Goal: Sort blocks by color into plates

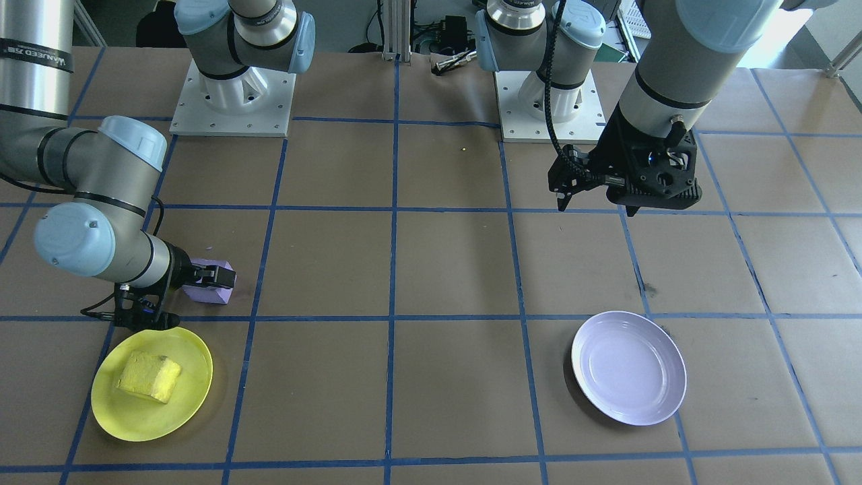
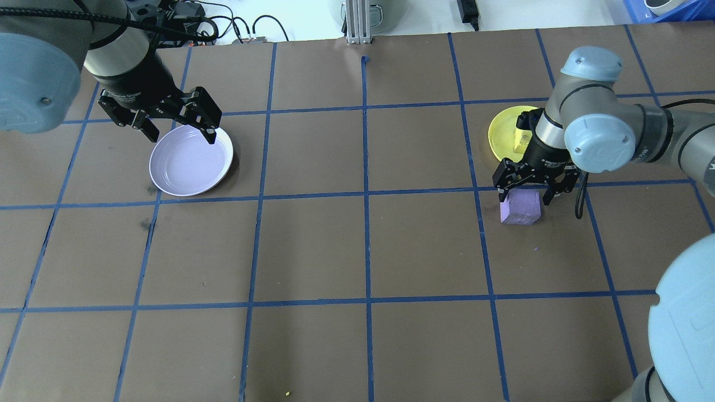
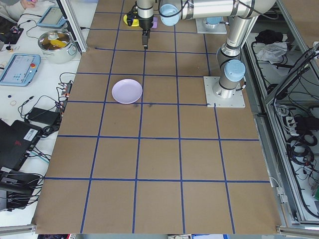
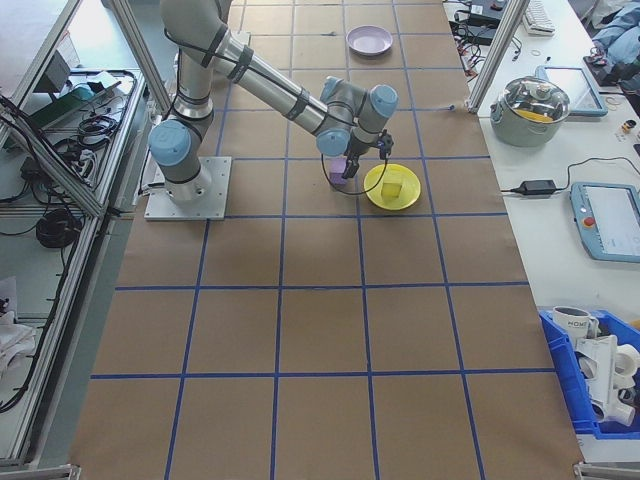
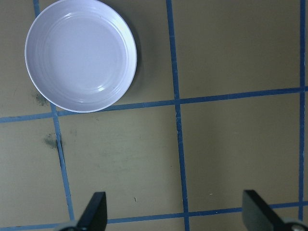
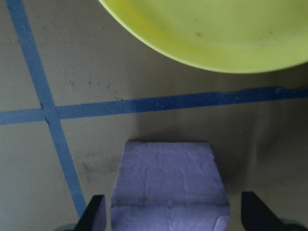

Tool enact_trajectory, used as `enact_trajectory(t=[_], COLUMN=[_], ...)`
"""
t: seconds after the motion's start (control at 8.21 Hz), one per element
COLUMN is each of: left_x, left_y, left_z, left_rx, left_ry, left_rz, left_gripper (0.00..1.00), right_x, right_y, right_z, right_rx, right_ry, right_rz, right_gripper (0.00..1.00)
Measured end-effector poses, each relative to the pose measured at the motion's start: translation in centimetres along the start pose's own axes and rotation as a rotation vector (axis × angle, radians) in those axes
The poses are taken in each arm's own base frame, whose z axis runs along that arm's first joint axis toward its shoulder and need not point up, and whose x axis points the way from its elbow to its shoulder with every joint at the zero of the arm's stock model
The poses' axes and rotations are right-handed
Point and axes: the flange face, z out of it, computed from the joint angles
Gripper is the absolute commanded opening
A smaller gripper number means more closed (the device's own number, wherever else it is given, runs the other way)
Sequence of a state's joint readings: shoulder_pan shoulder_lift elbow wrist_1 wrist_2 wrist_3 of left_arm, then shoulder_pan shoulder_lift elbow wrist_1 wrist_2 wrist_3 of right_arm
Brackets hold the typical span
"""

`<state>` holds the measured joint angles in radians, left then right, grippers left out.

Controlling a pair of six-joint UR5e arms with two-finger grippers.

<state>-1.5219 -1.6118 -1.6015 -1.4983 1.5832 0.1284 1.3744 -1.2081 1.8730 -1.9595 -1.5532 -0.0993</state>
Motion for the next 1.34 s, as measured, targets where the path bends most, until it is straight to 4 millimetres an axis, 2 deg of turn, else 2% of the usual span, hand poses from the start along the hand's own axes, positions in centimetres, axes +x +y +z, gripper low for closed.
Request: enact_trajectory(t=[0.12, 0.24, 0.37, 0.49, 0.61, 0.73, 1.22, 1.34], left_x=[0.0, 0.0, 0.0, 0.0, 0.0, 0.0, -0.8, -1.1], left_y=[0.0, 0.0, 0.0, 0.0, 0.0, 0.1, 0.2, 0.4], left_z=[0.0, 0.0, 0.0, 0.0, -0.1, -0.2, -1.4, -1.6], left_rx=[-0.001, -0.001, 0.0, 0.0, 0.001, 0.004, 0.021, 0.021], left_ry=[-0.001, -0.002, -0.002, -0.002, -0.002, -0.002, -0.042, -0.046], left_rz=[0.001, 0.007, 0.02, 0.028, 0.031, 0.032, 0.024, 0.015], left_gripper=[1.0, 1.0, 1.0, 1.0, 1.0, 1.0, 1.0, 1.0], right_x=[0.1, 0.1, -0.2, -1.4, -3.9, -7.8, -27.9, -31.7], right_y=[0.5, 0.6, 0.5, 0.5, 0.8, 1.5, 7.2, 8.5], right_z=[1.2, 1.3, 0.8, 0.4, 0.2, 0.1, 0.6, 0.8], right_rx=[0.0, 0.014, 0.032, 0.043, 0.051, 0.055, 0.014, 0.007], right_ry=[0.01, 0.015, 0.012, -0.008, -0.041, -0.08, -0.221, -0.237], right_rz=[-0.003, -0.005, -0.006, -0.01, 0.006, 0.037, 0.022, -0.002], right_gripper=[0.23, 0.19, 0.19, 0.2, 0.21, 0.22, 0.25, 0.37])
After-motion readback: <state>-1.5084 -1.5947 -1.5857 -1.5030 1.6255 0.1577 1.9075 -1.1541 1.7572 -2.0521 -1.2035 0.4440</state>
